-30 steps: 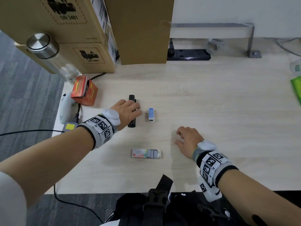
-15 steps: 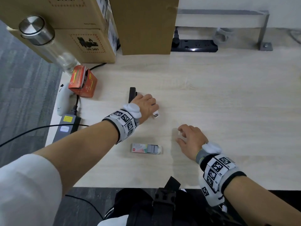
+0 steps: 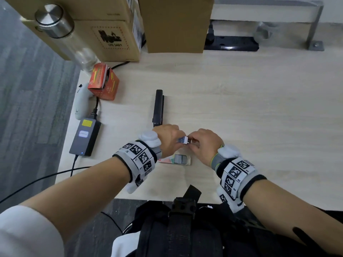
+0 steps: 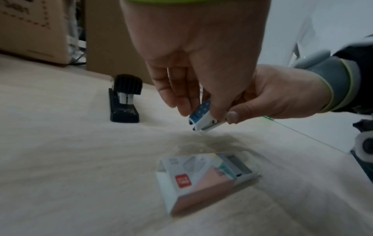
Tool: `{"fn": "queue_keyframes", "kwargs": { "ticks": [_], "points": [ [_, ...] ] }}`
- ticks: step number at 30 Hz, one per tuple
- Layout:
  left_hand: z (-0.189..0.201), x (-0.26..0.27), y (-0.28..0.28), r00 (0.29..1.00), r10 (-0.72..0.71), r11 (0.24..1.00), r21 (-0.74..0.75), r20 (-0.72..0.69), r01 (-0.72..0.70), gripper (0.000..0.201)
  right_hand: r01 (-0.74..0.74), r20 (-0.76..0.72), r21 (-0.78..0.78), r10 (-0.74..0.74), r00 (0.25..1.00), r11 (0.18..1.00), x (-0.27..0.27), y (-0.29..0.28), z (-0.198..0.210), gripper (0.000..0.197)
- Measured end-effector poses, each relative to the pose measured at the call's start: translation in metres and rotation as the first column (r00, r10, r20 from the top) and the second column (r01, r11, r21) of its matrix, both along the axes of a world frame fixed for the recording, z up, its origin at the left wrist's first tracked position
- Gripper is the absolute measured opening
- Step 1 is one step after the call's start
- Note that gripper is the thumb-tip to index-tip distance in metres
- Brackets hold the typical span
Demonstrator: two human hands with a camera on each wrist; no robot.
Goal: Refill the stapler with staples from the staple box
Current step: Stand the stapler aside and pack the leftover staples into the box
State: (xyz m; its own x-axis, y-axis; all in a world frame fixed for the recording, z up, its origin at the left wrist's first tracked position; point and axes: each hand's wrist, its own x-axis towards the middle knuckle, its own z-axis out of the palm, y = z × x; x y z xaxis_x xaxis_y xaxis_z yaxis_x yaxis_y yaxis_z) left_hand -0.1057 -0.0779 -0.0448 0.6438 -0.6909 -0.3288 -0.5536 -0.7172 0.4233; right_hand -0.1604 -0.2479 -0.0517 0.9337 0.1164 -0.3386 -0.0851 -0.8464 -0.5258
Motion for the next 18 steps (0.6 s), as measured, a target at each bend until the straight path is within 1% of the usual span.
{"fn": "queue_keyframes", "kwargs": {
  "ticks": [3, 6, 10, 12, 15, 17, 18],
  "points": [
    [-0.001, 0.001, -0.002, 0.996, 0.068, 0.996, -0.05, -0.05, -0.071, 0.017, 0.005, 0.01, 0.006, -0.005, 1.0, 1.0, 0.002, -0.003, 0.001, 0.017],
    [-0.003, -0.001, 0.0, 0.993, 0.113, 0.991, -0.072, -0.042, -0.116, 0.016, -0.008, 0.004, 0.013, 0.008, 1.0, 1.0, 0.003, -0.002, 0.002, 0.017],
    [-0.007, -0.005, 0.006, 0.987, 0.148, 0.984, -0.092, -0.058, -0.153, 0.017, -0.046, -0.014, -0.015, 0.046, 0.999, 0.999, 0.006, 0.004, -0.002, 0.016],
    [-0.009, -0.007, 0.009, 0.981, 0.178, 0.969, -0.157, -0.073, -0.188, 0.019, -0.027, -0.043, -0.045, 0.025, 0.999, 0.999, 0.005, 0.002, -0.005, 0.014],
    [-0.008, -0.008, 0.01, 0.956, 0.245, 0.933, -0.229, -0.16, -0.277, 0.016, 0.074, -0.07, -0.035, -0.076, 0.995, 0.997, 0.0, -0.004, -0.01, 0.011],
    [-0.007, -0.007, 0.01, 0.913, 0.318, 0.89, -0.251, -0.256, -0.38, 0.011, 0.095, -0.071, -0.03, -0.097, 0.993, 0.995, -0.004, -0.008, -0.013, 0.013],
    [-0.007, -0.007, 0.011, 0.887, 0.351, 0.87, -0.246, -0.299, -0.428, 0.013, 0.094, -0.064, -0.033, -0.096, 0.993, 0.995, -0.004, -0.009, -0.014, 0.014]
  ]
}}
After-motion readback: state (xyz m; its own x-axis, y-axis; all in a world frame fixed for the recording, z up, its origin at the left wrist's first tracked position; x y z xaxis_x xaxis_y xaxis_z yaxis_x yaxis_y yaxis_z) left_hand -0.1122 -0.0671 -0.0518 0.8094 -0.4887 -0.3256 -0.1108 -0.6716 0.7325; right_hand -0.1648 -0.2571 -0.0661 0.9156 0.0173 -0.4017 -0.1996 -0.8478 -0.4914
